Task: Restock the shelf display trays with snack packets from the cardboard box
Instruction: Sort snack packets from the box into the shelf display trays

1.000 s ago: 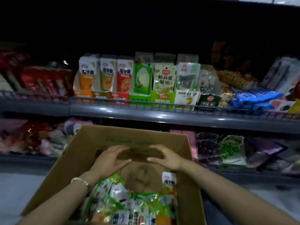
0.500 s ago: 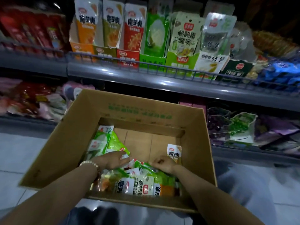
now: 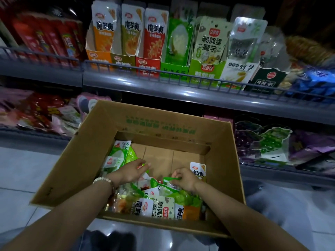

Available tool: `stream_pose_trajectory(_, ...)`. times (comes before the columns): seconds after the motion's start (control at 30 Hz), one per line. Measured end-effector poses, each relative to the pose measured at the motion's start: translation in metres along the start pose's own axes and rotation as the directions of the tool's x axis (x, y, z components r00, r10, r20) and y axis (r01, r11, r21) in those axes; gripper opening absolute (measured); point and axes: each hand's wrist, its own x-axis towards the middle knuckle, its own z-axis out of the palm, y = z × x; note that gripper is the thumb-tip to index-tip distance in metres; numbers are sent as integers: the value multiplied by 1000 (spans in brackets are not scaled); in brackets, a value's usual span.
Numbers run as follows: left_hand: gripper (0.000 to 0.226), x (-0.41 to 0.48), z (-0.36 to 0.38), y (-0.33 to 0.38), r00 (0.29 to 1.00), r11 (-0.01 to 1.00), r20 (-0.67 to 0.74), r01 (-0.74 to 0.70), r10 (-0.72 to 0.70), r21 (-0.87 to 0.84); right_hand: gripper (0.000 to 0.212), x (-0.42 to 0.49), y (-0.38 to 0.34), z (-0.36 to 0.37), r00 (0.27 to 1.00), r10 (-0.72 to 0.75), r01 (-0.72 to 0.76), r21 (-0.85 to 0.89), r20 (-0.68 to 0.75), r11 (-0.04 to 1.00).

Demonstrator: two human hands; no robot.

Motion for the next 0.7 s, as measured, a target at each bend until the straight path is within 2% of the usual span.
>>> stream_pose_trajectory(0.03, 56, -2, 0, 2, 1000, 1000, -1, -5, 5, -7, 14, -1, 1, 0, 999, 5, -4, -16, 34, 1000)
stream_pose_trajectory(0.1, 55, -3, 0, 4, 1000, 1000, -2, -3, 3, -25, 20, -7, 3, 2, 994, 46, -36, -96, 97, 995)
stream_pose_trajectory(0.17, 55, -5, 2, 5, 1000, 998, -15, 0, -1, -55, 17, -10, 7, 6, 993, 58, -43, -144, 103, 989)
stream_pose_trajectory(0.3, 60, -10, 8, 9, 998, 992, -27, -67, 65, -103, 15, -9, -3, 1, 999, -15, 20, -139, 33, 990)
stream_pose_trajectory(0.37, 73, -15, 4, 14, 992, 987, -39, -122, 119, -104, 19, -12, -19, -14, 997, -76, 72, -119, -32, 990)
stream_pose_trajectory(0.47, 99, -24, -8, 32, 949, 940, -102, -272, 297, 206, 17, -26, -54, -52, 973, -219, 208, -125, -78, 970)
stream_pose_trajectory(0.53, 96, -24, -15, 48, 882, 857, -181, -345, 436, 383, 22, -39, -77, -80, 953, -298, 291, -129, -43, 948)
stream_pose_trajectory(0.57, 94, -23, -20, 57, 850, 838, -222, -363, 477, 408, 22, -47, -88, -92, 947, -319, 314, -111, -28, 943)
stream_pose_trajectory(0.6, 95, -22, -25, 65, 840, 844, -245, -375, 484, 384, 21, -53, -97, -102, 943, -331, 328, -87, -24, 941)
stream_pose_trajectory(0.63, 98, -24, -31, 74, 856, 879, -242, -393, 457, 272, 17, -59, -105, -111, 938, -346, 344, -51, -32, 938)
stream_pose_trajectory(0.67, 99, -28, -37, 83, 890, 915, -211, -397, 404, 77, 12, -65, -112, -118, 933, -356, 357, -3, -52, 934)
stream_pose_trajectory(0.7, 92, -32, -42, 89, 910, 908, -177, -400, 376, -124, 8, -72, -118, -124, 927, -366, 371, 60, -82, 927)
